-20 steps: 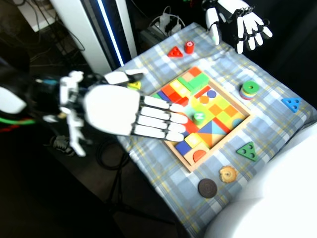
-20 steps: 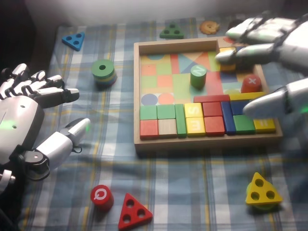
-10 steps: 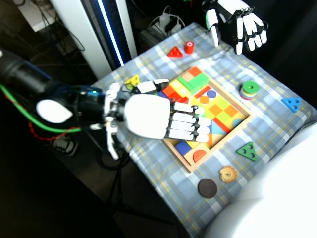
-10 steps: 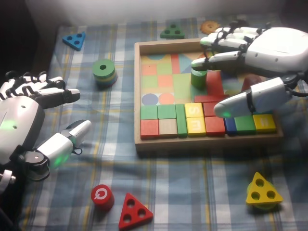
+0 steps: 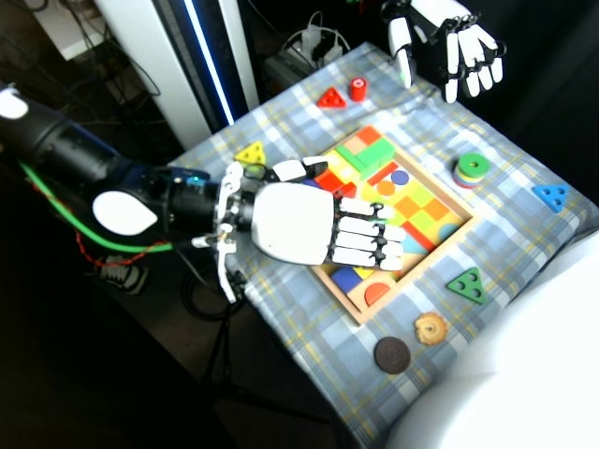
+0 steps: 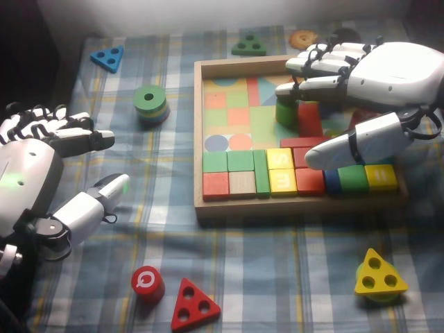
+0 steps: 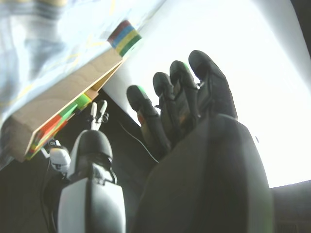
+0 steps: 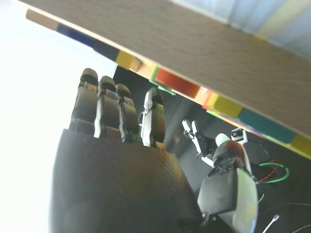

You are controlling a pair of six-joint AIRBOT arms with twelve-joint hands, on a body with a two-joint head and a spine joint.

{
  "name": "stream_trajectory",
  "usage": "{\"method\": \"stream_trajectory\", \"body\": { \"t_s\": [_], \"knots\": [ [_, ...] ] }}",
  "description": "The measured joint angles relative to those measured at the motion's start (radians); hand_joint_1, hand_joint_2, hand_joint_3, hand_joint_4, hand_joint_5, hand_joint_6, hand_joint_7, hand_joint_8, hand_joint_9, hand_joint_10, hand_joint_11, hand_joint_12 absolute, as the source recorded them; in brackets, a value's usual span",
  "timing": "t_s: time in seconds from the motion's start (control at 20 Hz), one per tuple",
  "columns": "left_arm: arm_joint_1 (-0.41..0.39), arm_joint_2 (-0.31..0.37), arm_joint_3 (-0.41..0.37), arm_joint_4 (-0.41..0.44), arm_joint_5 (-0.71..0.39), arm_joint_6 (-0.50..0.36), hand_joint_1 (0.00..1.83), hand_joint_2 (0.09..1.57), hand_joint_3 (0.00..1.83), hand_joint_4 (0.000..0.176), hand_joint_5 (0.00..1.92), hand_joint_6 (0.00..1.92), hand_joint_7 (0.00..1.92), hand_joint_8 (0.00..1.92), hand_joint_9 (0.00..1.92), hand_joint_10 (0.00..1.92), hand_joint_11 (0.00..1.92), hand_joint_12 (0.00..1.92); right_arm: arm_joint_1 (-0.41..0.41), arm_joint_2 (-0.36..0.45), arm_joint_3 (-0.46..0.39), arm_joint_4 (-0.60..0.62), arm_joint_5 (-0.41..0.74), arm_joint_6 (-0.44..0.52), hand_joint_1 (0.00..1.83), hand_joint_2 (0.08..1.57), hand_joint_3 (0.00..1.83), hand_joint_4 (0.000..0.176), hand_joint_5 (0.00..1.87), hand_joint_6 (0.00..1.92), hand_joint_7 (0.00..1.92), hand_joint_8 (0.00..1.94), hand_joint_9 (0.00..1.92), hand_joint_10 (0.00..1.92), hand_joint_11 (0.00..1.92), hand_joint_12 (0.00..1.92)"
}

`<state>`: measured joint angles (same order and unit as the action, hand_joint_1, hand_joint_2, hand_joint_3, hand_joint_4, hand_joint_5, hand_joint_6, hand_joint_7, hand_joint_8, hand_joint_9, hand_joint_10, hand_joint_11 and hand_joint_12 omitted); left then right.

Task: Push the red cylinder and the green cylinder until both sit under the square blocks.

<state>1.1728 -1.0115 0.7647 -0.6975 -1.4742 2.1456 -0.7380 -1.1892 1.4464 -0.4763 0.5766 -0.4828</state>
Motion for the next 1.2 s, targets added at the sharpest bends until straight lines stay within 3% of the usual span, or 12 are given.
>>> {"method": "stream_trajectory", "body": {
  "t_s": [0.1,0.15,0.2,0.25,0.35,0.4,0.65,0.7,0.8,0.9,1.1,1.2],
  "knots": [
    [0.000,0.000,0.000,0.002,0.000,0.000,0.57,1.22,0.00,0.000,0.78,0.00,0.47,0.00,0.32,0.00,0.00,0.51,0.000,0.000,0.000,-0.016,-0.002,0.014,0.00,0.92,0.02,0.082,0.25,0.01,0.00,0.00,0.00,0.00,0.00,0.00],
    [0.000,0.000,0.000,0.001,0.000,0.000,0.59,1.21,0.00,0.000,0.79,0.00,0.48,0.00,0.33,0.00,0.00,0.54,0.004,0.000,0.000,-0.032,-0.006,0.031,0.00,0.91,0.01,0.094,0.25,0.01,0.00,0.00,0.00,0.00,0.00,0.00],
    [0.000,0.000,0.000,0.001,0.000,0.000,0.60,1.21,0.00,0.000,0.78,0.00,0.47,0.00,0.32,0.00,0.00,0.52,0.004,0.002,0.000,-0.048,-0.006,0.044,0.00,0.91,0.01,0.075,0.26,0.01,0.00,0.00,0.00,0.00,0.00,0.00],
    [0.000,0.000,0.000,0.002,0.000,0.000,0.62,1.21,0.00,0.000,0.78,0.00,0.47,0.00,0.32,0.00,0.00,0.52,0.004,0.002,0.000,-0.065,-0.006,0.068,0.00,0.89,0.01,0.078,0.26,0.01,0.00,0.00,0.00,0.00,0.00,0.00],
    [0.000,0.000,0.000,0.002,0.000,0.000,0.60,1.20,0.00,0.002,0.78,0.00,0.48,0.00,0.33,0.01,0.00,0.62,0.004,0.022,-0.024,-0.080,-0.016,0.072,0.00,0.85,0.00,0.109,0.26,0.01,0.00,0.00,0.00,0.00,0.00,0.00],
    [0.000,0.000,0.000,0.000,0.000,0.000,0.58,1.21,0.00,0.008,0.78,0.00,0.48,0.00,0.33,0.00,0.00,0.63,0.006,0.040,-0.038,-0.093,-0.021,0.074,0.00,0.85,0.00,0.112,0.26,0.01,0.00,0.00,0.00,0.00,0.00,0.00],
    [0.000,0.000,0.000,0.001,0.000,0.000,0.57,1.21,0.00,0.000,0.78,0.00,0.46,0.00,0.32,0.00,0.00,0.55,0.006,0.112,-0.093,-0.118,-0.056,0.076,0.00,0.88,0.00,0.130,0.27,0.01,0.00,0.00,0.00,0.00,0.00,0.00],
    [0.000,0.000,0.000,0.001,0.000,0.000,0.58,1.21,0.00,0.000,0.78,0.00,0.46,0.00,0.31,0.00,0.00,0.56,0.006,0.122,-0.104,-0.125,-0.061,0.076,0.00,0.88,0.00,0.122,0.28,0.01,0.00,0.00,0.00,0.00,0.00,0.00],
    [0.000,0.000,0.000,0.001,0.000,0.000,0.57,1.22,0.00,0.003,0.78,0.00,0.46,0.00,0.31,0.00,0.00,0.57,0.006,0.144,-0.124,-0.134,-0.071,0.076,0.00,0.86,0.00,0.139,0.28,0.01,0.00,0.00,0.00,0.00,0.00,0.00],
    [0.000,0.000,0.000,0.001,0.000,0.000,0.56,1.23,0.00,0.000,0.77,0.00,0.45,0.00,0.29,0.00,0.00,0.52,0.003,0.168,-0.145,-0.138,-0.076,0.076,0.00,0.87,0.00,0.126,0.30,0.01,0.00,0.00,0.00,0.00,0.00,0.00],
    [0.000,0.000,0.000,0.000,0.001,0.000,0.54,1.22,0.00,0.010,0.77,0.00,0.45,0.00,0.31,0.01,0.00,0.53,-0.021,0.249,-0.196,-0.145,-0.089,0.075,0.00,0.80,0.00,0.170,0.29,0.00,0.00,0.00,0.00,0.00,0.00,0.00],
    [0.000,0.000,0.000,-0.001,0.002,0.000,0.59,1.22,0.00,0.000,0.78,0.00,0.45,0.00,0.30,0.00,0.00,0.53,-0.028,0.284,-0.211,-0.146,-0.099,0.075,0.00,0.80,0.00,0.171,0.28,0.00,0.00,0.00,0.00,0.00,0.00,0.00]
  ]
}}
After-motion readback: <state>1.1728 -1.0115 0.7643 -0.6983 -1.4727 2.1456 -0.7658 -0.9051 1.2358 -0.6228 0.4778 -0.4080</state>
